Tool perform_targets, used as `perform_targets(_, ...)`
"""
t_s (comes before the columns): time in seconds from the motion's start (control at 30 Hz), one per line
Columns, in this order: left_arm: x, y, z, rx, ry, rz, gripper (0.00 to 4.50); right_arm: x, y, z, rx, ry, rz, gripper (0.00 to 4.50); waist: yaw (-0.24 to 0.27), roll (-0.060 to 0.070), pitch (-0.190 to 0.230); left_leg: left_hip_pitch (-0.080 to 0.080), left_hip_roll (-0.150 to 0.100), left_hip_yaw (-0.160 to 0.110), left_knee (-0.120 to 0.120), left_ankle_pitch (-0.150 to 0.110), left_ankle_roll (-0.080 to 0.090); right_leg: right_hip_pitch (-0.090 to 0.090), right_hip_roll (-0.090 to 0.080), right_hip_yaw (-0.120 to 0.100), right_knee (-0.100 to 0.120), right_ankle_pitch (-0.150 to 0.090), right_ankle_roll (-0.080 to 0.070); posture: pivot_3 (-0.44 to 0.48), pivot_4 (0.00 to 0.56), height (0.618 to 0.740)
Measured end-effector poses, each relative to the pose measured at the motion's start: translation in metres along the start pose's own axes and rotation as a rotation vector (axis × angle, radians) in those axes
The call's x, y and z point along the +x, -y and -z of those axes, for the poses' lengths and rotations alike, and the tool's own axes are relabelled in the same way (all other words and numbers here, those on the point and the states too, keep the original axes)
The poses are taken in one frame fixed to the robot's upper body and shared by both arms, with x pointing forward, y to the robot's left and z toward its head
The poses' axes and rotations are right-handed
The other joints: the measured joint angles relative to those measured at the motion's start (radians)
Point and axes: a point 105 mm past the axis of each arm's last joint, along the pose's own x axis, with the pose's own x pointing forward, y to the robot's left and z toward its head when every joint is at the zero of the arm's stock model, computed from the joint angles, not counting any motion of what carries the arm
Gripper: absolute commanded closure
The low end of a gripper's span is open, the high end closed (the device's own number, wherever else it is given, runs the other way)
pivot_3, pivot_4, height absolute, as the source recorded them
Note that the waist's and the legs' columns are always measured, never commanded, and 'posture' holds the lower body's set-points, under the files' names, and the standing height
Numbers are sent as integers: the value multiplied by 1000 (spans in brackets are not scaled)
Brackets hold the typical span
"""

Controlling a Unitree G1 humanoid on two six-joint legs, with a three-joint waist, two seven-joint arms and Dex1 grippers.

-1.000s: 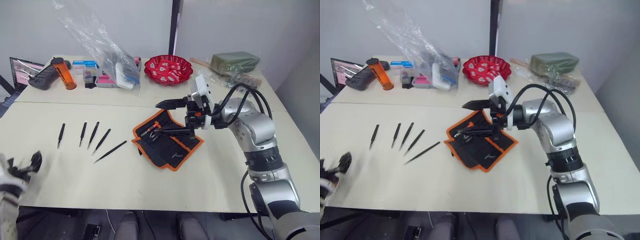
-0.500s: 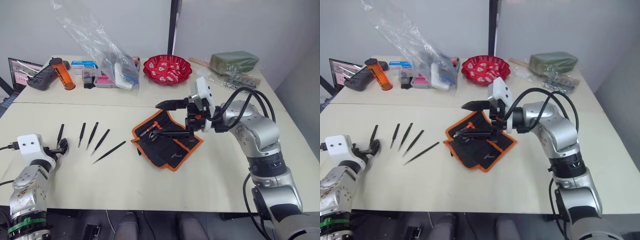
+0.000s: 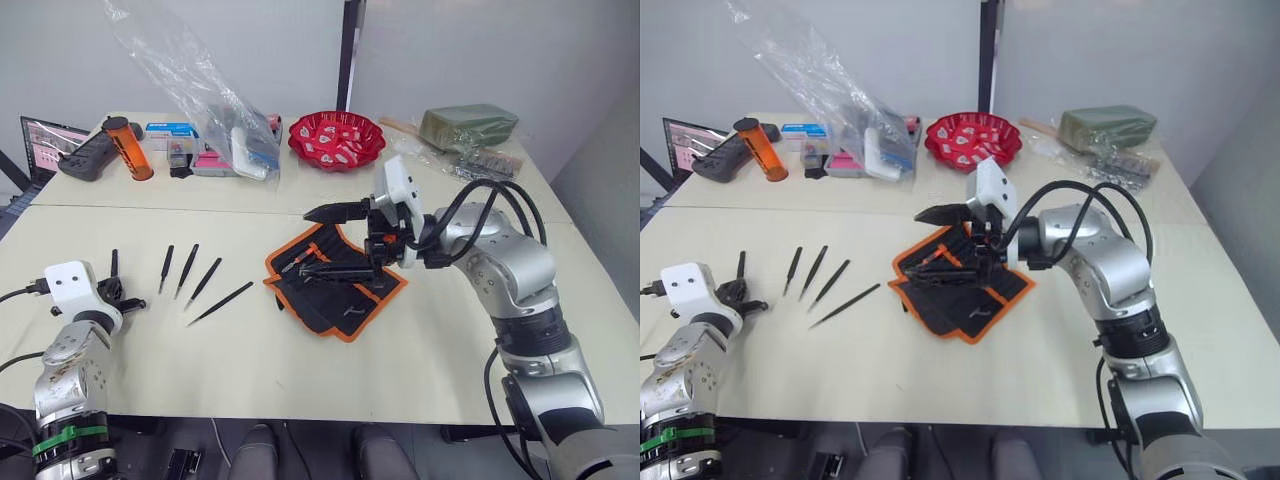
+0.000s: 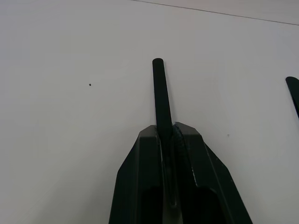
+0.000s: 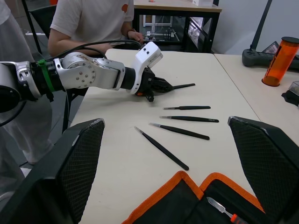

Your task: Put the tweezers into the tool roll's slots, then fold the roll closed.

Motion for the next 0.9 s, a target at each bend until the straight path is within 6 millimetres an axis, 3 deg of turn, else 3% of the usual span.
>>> perform_targets(0.4, -13, -1, -26, 1, 52, -3, 4478, 2, -2, 1, 0, -3, -8, 0, 2, 0, 0, 0, 0, 0, 0, 0, 0, 0, 0, 0, -1, 0, 0, 0, 150, 740)
perform_targets(0.47, -17, -2, -23, 18, 26, 4, 4478, 2, -2, 1, 0, -4, -8, 0, 1, 0, 0, 0, 0, 0, 0, 0, 0, 0, 0, 0, -1, 0, 0, 0, 150, 740)
perform_targets(0.6, -21, -1, 2, 30, -84, 12, 4478, 2, -1, 1, -1, -6, -6, 0, 2, 0, 0, 0, 0, 0, 0, 0, 0, 0, 0, 0, -1, 0, 0, 0, 150, 740)
perform_targets(0.7, -22, -1, 1, 42, -93, -1, 4478, 2, -1, 1, -8, -12, 0, 0, 2, 0, 0, 0, 0, 0, 0, 0, 0, 0, 0, 0, -1, 0, 0, 0, 150, 740)
perform_targets(0.73, -23, -1, 1, 42, -98, -6, 3549, 1, 0, 2, -11, -16, 3, 0, 2, 0, 0, 0, 0, 0, 0, 0, 0, 0, 0, 0, -1, 0, 0, 0, 150, 740)
perform_targets(0.9, -27, 3, 3, 41, -120, -5, 1976, 0, 0, 2, -16, -23, 7, 0, -2, 0, 0, 0, 0, 0, 0, 0, 0, 0, 0, 0, -1, 0, 0, 0, 150, 740)
